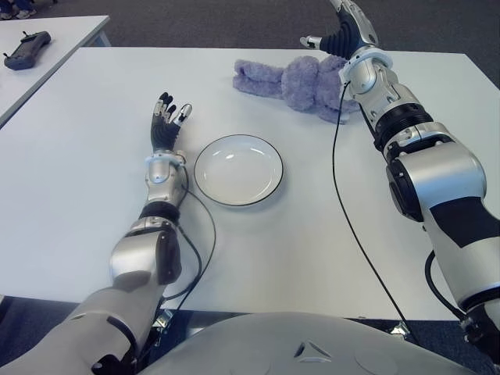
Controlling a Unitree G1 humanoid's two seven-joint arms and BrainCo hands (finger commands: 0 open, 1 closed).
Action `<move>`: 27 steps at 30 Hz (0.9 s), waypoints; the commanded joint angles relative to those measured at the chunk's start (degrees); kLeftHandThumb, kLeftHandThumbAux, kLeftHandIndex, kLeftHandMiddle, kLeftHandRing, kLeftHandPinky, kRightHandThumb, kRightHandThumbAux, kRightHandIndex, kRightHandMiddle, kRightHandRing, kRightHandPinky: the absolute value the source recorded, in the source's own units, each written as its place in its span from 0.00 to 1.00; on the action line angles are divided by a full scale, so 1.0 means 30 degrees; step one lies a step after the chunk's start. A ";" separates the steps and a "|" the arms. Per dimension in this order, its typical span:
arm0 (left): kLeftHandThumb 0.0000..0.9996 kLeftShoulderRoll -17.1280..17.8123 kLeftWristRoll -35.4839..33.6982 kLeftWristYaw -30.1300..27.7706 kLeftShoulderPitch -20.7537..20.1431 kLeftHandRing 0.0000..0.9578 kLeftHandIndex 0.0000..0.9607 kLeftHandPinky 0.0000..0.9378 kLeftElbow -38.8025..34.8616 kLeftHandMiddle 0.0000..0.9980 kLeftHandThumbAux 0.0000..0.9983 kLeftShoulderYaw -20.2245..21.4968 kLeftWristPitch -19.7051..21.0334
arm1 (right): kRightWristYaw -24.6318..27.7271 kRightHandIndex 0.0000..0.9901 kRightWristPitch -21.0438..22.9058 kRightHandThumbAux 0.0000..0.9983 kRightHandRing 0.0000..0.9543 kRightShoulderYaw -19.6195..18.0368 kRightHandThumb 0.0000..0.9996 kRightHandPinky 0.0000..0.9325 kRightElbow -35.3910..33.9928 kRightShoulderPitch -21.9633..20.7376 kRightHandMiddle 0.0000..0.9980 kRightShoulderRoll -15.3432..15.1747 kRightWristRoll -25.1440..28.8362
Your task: Put the doll into the plate.
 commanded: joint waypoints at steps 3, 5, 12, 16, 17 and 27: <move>0.05 -0.2723 -0.0605 0.0357 0.4170 0.07 0.05 0.07 0.3254 0.08 0.60 0.0400 0.1262 | -0.1074 0.03 0.1213 0.51 0.02 0.1918 0.23 0.12 0.0544 -0.0803 0.00 -0.0459 -0.2069; 0.06 -0.2729 -0.0615 0.0331 0.4162 0.07 0.05 0.07 0.3257 0.08 0.59 0.0448 0.1258 | -0.1346 0.03 0.1446 0.51 0.01 0.2457 0.22 0.09 0.0578 -0.0858 0.00 -0.0554 -0.2613; 0.06 -0.2725 -0.0598 0.0253 0.4138 0.07 0.05 0.06 0.3267 0.08 0.57 0.0551 0.1269 | -0.1057 0.05 0.1988 0.48 0.00 0.3548 0.22 0.00 0.0681 -0.1021 0.00 -0.0727 -0.3556; 0.05 -0.2715 -0.0571 0.0318 0.4124 0.07 0.06 0.07 0.3280 0.08 0.56 0.0553 0.1353 | -0.0663 0.06 0.2156 0.47 0.00 0.4090 0.22 0.00 0.0720 -0.1094 0.00 -0.0796 -0.3918; 0.05 -0.2713 -0.0557 0.0342 0.4122 0.07 0.06 0.07 0.3282 0.09 0.55 0.0545 0.1365 | -0.0504 0.06 0.2251 0.46 0.00 0.4355 0.22 0.00 0.0742 -0.1109 0.00 -0.0831 -0.4139; 0.05 -0.2730 -0.0462 0.0565 0.4088 0.08 0.07 0.07 0.3271 0.09 0.53 0.0471 0.1381 | -0.0240 0.03 0.2504 0.46 0.00 0.6715 0.14 0.00 0.0883 -0.1124 0.00 -0.1247 -0.6202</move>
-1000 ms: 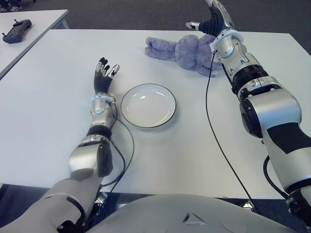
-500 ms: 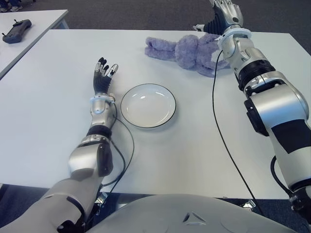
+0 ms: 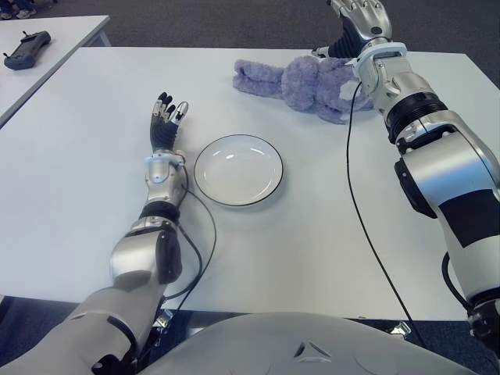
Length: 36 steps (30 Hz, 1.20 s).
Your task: Put the doll into the plate.
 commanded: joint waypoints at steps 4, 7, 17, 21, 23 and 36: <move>0.05 -0.2661 -0.0458 0.0634 0.4119 0.08 0.07 0.07 0.3273 0.10 0.53 0.0211 0.1446 | -0.0003 0.02 0.0260 0.47 0.00 0.2700 0.12 0.00 0.0412 -0.0049 0.00 -0.0535 -0.2605; 0.05 -0.2667 -0.0442 0.0677 0.4105 0.08 0.07 0.07 0.3270 0.10 0.54 0.0197 0.1452 | -0.0278 0.01 0.0303 0.49 0.00 0.3394 0.11 0.00 0.0456 0.0065 0.00 -0.0683 -0.3237; 0.05 -0.2651 -0.0391 0.0743 0.4010 0.08 0.06 0.07 0.3273 0.10 0.52 0.0154 0.1482 | -0.0962 0.02 0.0424 0.49 0.00 0.4555 0.17 0.00 0.0576 0.0733 0.00 -0.0951 -0.4168; 0.05 -0.2651 -0.0431 0.0712 0.3999 0.07 0.06 0.06 0.3272 0.09 0.52 0.0191 0.1469 | -0.0872 0.03 0.0534 0.49 0.00 0.4843 0.17 0.00 0.0655 0.1278 0.00 -0.0886 -0.4347; 0.04 -0.2648 -0.0455 0.0684 0.4005 0.07 0.06 0.06 0.3270 0.09 0.52 0.0212 0.1458 | -0.0790 0.03 0.0581 0.49 0.00 0.4952 0.17 0.00 0.0680 0.1445 0.00 -0.0831 -0.4388; 0.04 -0.2487 -0.0432 0.0595 0.4250 0.07 0.06 0.06 0.3237 0.09 0.54 0.0193 0.1446 | 0.0575 0.01 0.0818 0.48 0.00 0.4131 0.10 0.00 0.0748 0.2058 0.00 -0.0151 -0.3276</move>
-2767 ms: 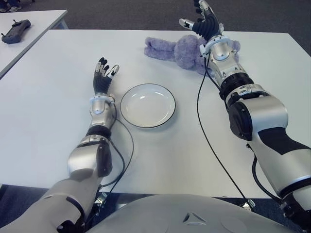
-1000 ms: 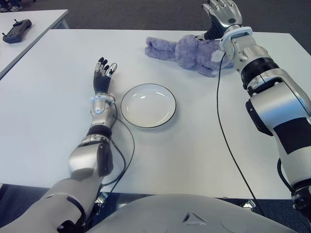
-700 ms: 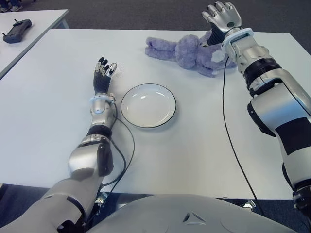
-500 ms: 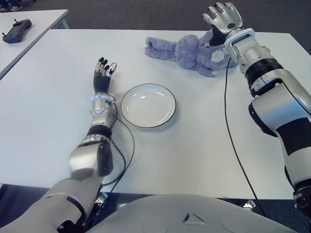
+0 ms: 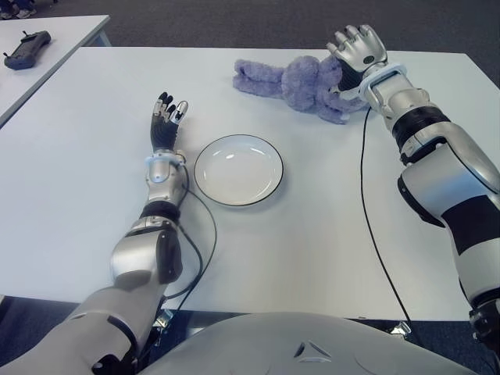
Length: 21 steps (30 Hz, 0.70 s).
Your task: Put the doll into the plate.
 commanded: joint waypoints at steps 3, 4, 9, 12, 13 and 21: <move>0.04 -0.2408 -0.0384 0.0571 0.4380 0.07 0.05 0.06 0.3210 0.09 0.55 0.0147 0.1339 | 0.1081 0.02 0.0417 0.48 0.00 -0.0863 0.09 0.00 0.0142 0.0722 0.00 0.0655 0.0922; 0.04 -0.2399 -0.0368 0.0566 0.4414 0.07 0.05 0.06 0.3205 0.09 0.55 0.0132 0.1306 | 0.1142 0.02 0.0444 0.48 0.00 -0.0990 0.09 0.00 0.0136 0.0734 0.00 0.0698 0.1030; 0.03 -0.2362 -0.0351 0.0726 0.4502 0.07 0.05 0.07 0.3195 0.09 0.56 0.0122 0.1402 | 0.1409 0.02 0.0543 0.48 0.00 -0.1754 0.09 0.00 0.0113 0.0831 0.00 0.0897 0.1530; 0.03 -0.2350 -0.0345 0.0796 0.4548 0.08 0.05 0.07 0.3185 0.09 0.58 0.0120 0.1404 | 0.1486 0.02 0.0593 0.48 0.00 -0.2004 0.09 0.00 0.0104 0.0868 0.00 0.0985 0.1681; 0.02 -0.2345 -0.0353 0.0806 0.4564 0.08 0.05 0.07 0.3184 0.09 0.58 0.0130 0.1410 | 0.1498 0.02 0.0637 0.49 0.00 -0.2085 0.09 0.00 0.0106 0.0904 0.00 0.1045 0.1740; 0.02 -0.2321 -0.0372 0.0716 0.4730 0.08 0.05 0.08 0.3153 0.09 0.58 0.0150 0.1198 | 0.1533 0.02 0.0986 0.49 0.00 -0.2496 0.10 0.00 0.0141 0.1220 0.00 0.1369 0.1889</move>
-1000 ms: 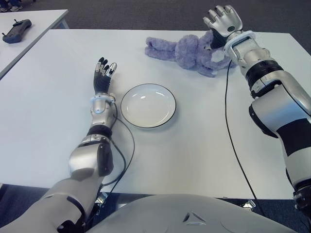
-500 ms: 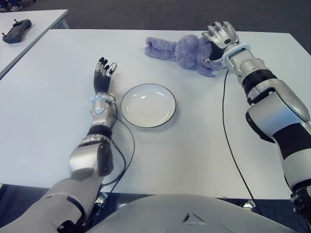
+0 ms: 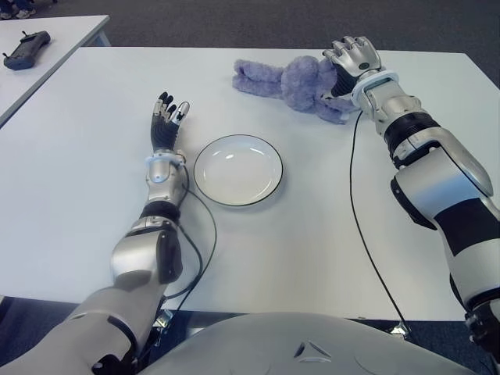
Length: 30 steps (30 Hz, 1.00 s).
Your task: Put the doll into the plate.
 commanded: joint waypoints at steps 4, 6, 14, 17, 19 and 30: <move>0.01 -0.2315 -0.0345 0.0701 0.4844 0.08 0.05 0.07 0.3145 0.09 0.58 0.0130 0.1093 | 0.0498 0.02 0.0935 0.50 0.00 -0.0793 0.10 0.00 0.0180 0.1310 0.00 0.0761 0.0794; 0.01 -0.2313 -0.0314 0.0711 0.4885 0.08 0.05 0.07 0.3137 0.09 0.58 0.0100 0.1046 | 0.0474 0.02 0.1038 0.51 0.00 -0.0944 0.10 0.00 0.0182 0.1454 0.00 0.0821 0.0930; 0.00 -0.2261 -0.0256 0.0747 0.4959 0.08 0.05 0.08 0.3125 0.09 0.58 0.0031 0.1067 | 0.0497 0.01 0.1274 0.53 0.00 -0.1649 0.10 0.00 0.0147 0.1731 0.00 0.1069 0.1516; 0.00 -0.2227 -0.0262 0.0698 0.4970 0.08 0.05 0.08 0.3128 0.09 0.57 0.0034 0.1087 | 0.0640 0.00 0.1353 0.55 0.00 -0.1944 0.10 0.00 0.0140 0.1875 0.00 0.1160 0.1783; 0.00 -0.2212 -0.0270 0.0647 0.4975 0.08 0.05 0.08 0.3130 0.10 0.57 0.0039 0.1068 | 0.0696 0.00 0.1370 0.55 0.00 -0.2077 0.09 0.00 0.0136 0.1940 0.00 0.1194 0.1895; 0.00 -0.2104 -0.0166 0.0636 0.4969 0.08 0.05 0.07 0.3160 0.09 0.55 -0.0036 0.1061 | 0.0649 0.00 0.1345 0.54 0.00 -0.3089 0.11 0.00 0.0124 0.2753 0.00 0.1636 0.2718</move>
